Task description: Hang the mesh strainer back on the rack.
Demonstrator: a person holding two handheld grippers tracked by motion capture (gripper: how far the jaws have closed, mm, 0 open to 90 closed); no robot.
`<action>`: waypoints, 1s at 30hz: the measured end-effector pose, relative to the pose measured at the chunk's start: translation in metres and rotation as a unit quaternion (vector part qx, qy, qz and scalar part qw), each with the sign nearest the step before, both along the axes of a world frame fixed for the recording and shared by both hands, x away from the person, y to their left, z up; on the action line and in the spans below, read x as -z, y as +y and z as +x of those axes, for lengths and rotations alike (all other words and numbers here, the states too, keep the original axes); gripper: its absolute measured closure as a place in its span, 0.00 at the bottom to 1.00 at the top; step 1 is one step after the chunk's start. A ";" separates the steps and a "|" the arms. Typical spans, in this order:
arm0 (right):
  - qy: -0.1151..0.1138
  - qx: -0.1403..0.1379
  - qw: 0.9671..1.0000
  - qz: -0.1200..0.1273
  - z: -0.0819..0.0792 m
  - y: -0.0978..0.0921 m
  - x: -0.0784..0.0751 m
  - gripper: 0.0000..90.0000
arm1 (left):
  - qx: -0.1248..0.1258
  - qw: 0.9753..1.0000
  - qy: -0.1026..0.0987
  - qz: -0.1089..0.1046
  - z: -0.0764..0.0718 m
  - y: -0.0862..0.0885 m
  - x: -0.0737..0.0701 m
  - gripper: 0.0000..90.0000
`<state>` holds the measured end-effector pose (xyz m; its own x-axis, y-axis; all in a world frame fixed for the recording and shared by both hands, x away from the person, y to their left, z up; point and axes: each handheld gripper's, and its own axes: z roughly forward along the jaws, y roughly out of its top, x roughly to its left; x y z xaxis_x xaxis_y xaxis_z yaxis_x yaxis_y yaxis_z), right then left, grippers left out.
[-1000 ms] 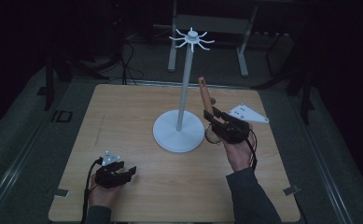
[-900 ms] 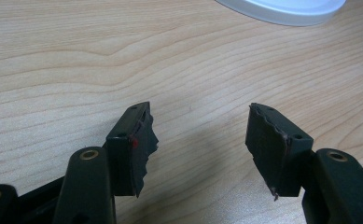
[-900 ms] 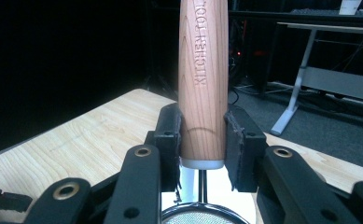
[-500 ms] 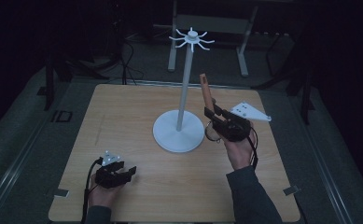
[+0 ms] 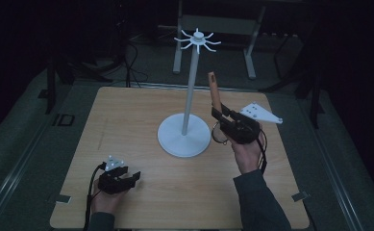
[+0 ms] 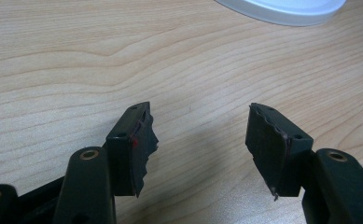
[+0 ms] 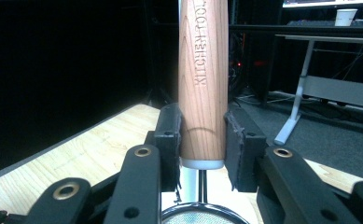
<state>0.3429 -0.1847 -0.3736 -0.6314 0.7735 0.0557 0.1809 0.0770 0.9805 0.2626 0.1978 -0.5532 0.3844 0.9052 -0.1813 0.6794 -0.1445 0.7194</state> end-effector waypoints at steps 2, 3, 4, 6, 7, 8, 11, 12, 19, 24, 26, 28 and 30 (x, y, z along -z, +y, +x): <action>-0.001 0.000 1.000 0.003 0.000 0.000 -0.002 0.77 | 0.000 1.000 0.000 0.000 0.000 0.000 0.000 0.46; -0.002 0.000 1.000 0.004 0.001 -0.001 -0.002 0.77 | 0.000 1.000 0.000 0.000 0.000 0.000 0.000 0.46; -0.002 0.000 1.000 0.004 0.001 -0.001 -0.003 0.77 | 0.000 1.000 0.000 0.000 0.000 0.000 0.000 0.46; -0.003 0.000 1.000 0.006 0.001 -0.001 -0.004 0.77 | 0.000 1.000 0.000 0.001 0.000 0.000 0.000 0.46; -0.004 0.000 1.000 0.006 0.001 -0.001 -0.005 0.77 | 0.000 1.000 0.000 0.001 0.000 0.000 0.000 0.46; -0.003 0.001 1.000 0.008 0.001 -0.001 -0.006 0.77 | 0.000 1.000 0.000 0.001 0.000 0.000 0.000 0.46; -0.005 0.001 1.000 0.008 0.001 -0.001 -0.007 0.77 | 0.000 1.000 0.001 0.001 0.000 0.000 0.000 0.46; -0.006 0.000 1.000 0.008 0.001 -0.001 -0.008 0.77 | 0.000 1.000 0.000 0.000 0.000 0.000 0.000 0.46; -0.007 0.001 1.000 0.021 0.003 0.000 -0.011 0.77 | 0.000 1.000 0.001 0.001 0.000 0.000 0.000 0.46; -0.011 0.002 1.000 0.024 0.003 0.001 -0.015 0.77 | 0.000 1.000 0.000 0.000 0.000 0.000 0.000 0.46; -0.011 0.002 1.000 0.024 0.003 0.001 -0.017 0.77 | 0.000 1.000 0.000 0.000 0.000 0.000 0.000 0.46; -0.013 0.003 1.000 0.025 0.003 0.001 -0.018 0.77 | 0.000 1.000 0.000 0.000 0.000 0.000 0.000 0.46; -0.014 0.003 1.000 0.025 0.003 0.001 -0.020 0.77 | 0.000 1.000 0.000 0.000 0.000 0.000 0.000 0.46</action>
